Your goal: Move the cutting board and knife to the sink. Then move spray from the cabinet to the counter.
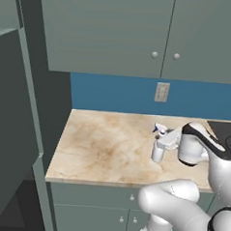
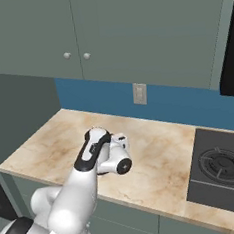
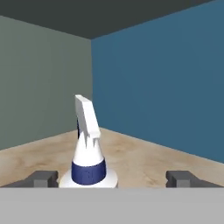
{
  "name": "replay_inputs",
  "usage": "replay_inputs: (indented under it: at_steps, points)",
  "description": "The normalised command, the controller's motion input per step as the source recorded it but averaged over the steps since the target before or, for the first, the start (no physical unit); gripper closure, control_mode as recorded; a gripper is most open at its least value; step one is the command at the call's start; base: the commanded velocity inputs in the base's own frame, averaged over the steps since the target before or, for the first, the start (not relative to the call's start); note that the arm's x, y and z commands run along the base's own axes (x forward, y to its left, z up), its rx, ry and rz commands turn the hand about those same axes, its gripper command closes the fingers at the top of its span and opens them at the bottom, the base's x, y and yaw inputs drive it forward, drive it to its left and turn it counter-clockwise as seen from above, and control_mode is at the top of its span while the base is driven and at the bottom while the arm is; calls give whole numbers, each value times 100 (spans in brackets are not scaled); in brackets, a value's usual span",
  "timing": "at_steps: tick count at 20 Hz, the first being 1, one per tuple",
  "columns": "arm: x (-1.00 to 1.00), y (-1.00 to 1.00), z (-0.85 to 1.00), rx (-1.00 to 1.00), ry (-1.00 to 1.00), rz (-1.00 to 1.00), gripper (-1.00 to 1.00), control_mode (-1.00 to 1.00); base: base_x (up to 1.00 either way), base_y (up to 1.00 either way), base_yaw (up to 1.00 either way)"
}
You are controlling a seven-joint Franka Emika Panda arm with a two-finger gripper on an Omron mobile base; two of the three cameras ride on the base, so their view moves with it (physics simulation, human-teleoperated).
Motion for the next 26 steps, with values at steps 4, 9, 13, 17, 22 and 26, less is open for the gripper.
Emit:
replay_inputs:
  at_steps: [4,9,13,17,22,26]
  points:
    - [-71,-19,15,6,0,0,-100,-100,0,0,0]
    - [-96,-61,29,17,0,0,-100,-100,0,0,0]
    - [-96,-53,59,18,0,0,-100,-100,0,0,0]
    - [-81,-28,94,16,0,0,-100,-100,0,0,0]
    - [-60,-1,92,10,-1,0,-100,-100,0,0,0]
    - [-70,0,31,7,-1,0,-100,-100,0,0,0]
